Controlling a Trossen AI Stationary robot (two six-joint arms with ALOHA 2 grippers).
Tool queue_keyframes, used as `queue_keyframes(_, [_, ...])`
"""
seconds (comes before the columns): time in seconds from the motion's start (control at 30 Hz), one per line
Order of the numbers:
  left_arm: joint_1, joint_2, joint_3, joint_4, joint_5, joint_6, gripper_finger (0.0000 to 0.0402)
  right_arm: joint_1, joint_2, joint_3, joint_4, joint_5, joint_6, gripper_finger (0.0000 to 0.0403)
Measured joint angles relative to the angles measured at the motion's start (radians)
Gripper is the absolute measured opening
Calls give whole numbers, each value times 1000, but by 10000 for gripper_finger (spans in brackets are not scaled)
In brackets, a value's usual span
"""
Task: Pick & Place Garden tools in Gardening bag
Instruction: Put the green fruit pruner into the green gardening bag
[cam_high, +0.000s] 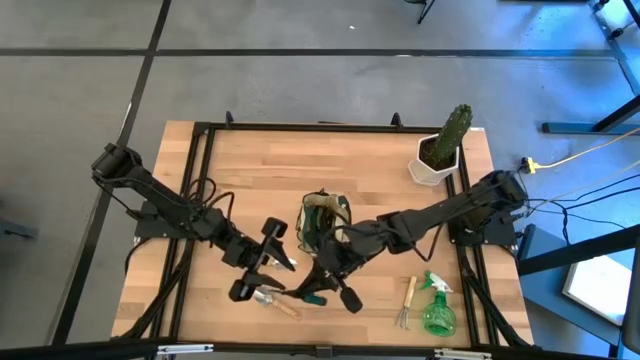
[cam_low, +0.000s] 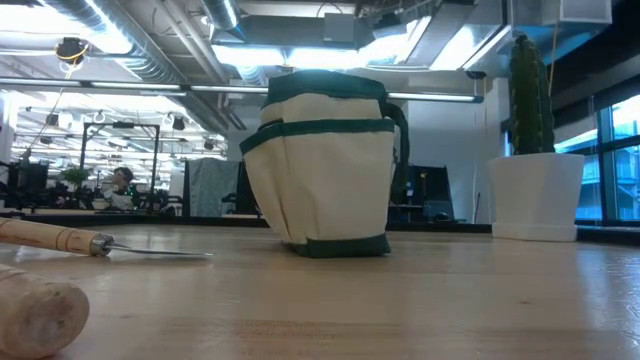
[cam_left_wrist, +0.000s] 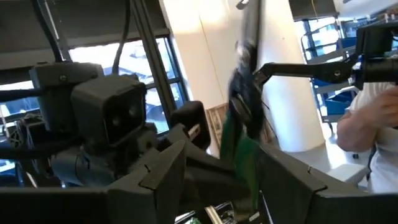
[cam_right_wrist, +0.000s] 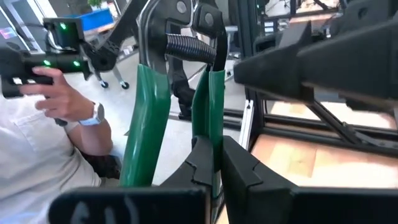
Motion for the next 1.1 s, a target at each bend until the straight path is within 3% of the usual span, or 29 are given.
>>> queue_keyframes(0.4, [-1, 0, 0, 15, 37, -11, 185, -27, 30, 0, -6, 11, 15, 5])
queue_keyframes(0.73, [0, -1, -2, -40, -121, 9, 185, -31, 28, -1, -9, 23, 16, 5])
queue_keyframes(0.93, [-20, -101, -2, -276, -295, 12, 184, -15, 28, -1, -8, 22, 12, 5])
queue_keyframes(1.1, [-50, -178, -15, -428, -246, -20, 183, -3, 24, -1, -11, 44, -3, 5])
